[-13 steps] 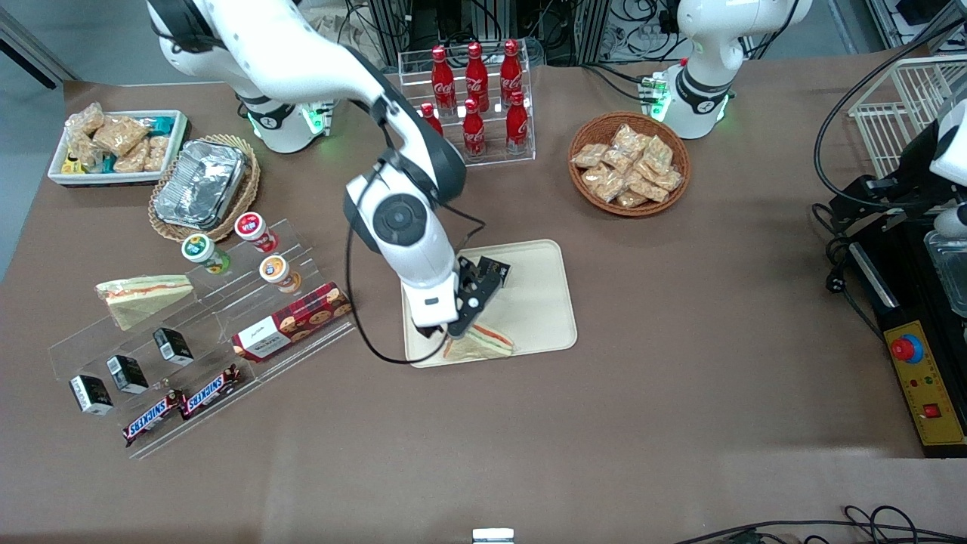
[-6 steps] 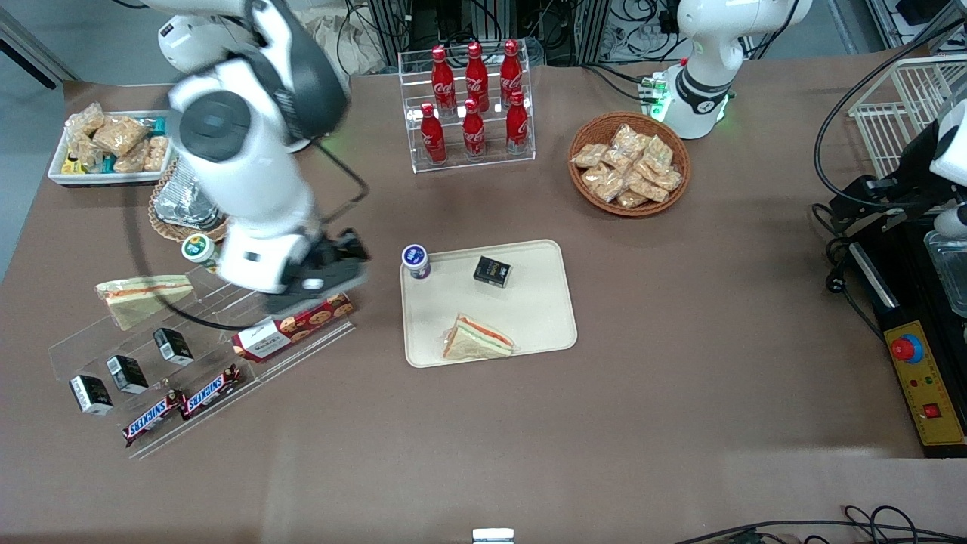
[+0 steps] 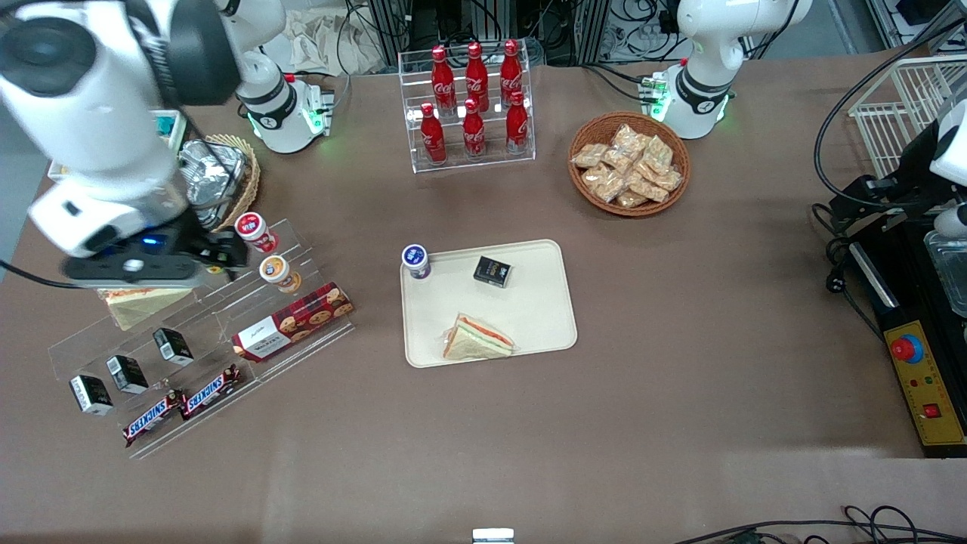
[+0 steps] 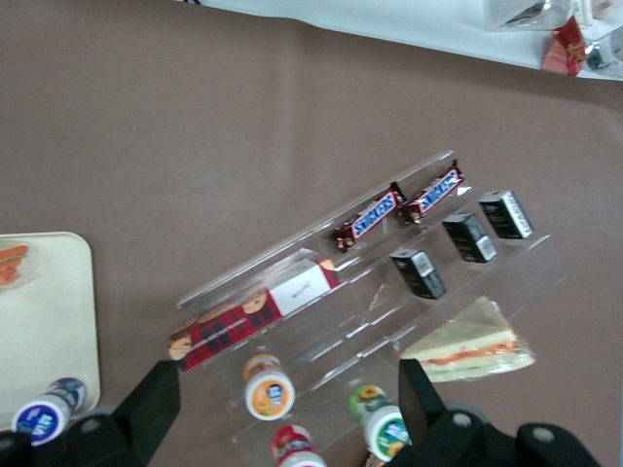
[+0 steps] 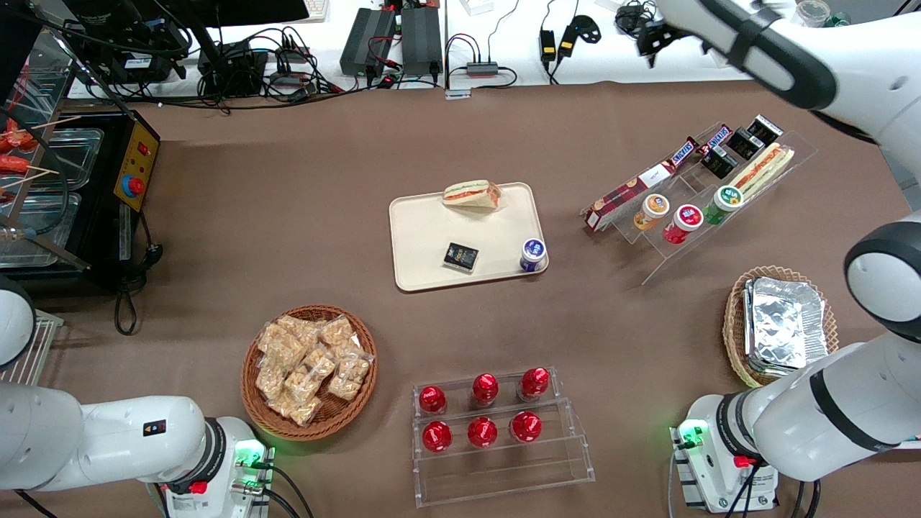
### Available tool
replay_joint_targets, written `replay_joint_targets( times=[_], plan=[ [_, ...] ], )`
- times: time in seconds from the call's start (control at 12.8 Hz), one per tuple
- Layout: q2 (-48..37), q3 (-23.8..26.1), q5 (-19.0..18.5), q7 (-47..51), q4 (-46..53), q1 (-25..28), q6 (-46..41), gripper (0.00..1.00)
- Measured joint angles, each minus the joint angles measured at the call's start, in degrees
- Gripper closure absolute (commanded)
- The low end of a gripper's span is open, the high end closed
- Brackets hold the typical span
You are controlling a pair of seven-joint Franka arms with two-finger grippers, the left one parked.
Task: Place sandwich on tray
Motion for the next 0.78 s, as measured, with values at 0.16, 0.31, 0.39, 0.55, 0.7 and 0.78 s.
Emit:
replay_joint_targets(
  times=[0.16, 0.31, 0.39, 0.55, 0.7, 0.78],
  plan=[
    [-2.5, 1.1, 1.5, -2.1, -0.6, -4.8, -0.8, 0.0],
    [-4.2, 4.1, 4.8, -5.3, -1.4, -12.2, -2.0, 0.0],
    [-4.5, 5.0, 6.3, -7.5, -1.7, -15.4, -2.4, 0.0],
    [-4.6, 6.0, 7.8, -9.9, -1.9, -19.5, -4.2, 0.0],
    [-4.7, 7.9, 9.9, -10.1, -1.9, -23.8, -5.3, 0.0],
    [-4.8, 9.5, 11.1, -10.1, -1.9, -26.7, -5.6, 0.0]
  ],
)
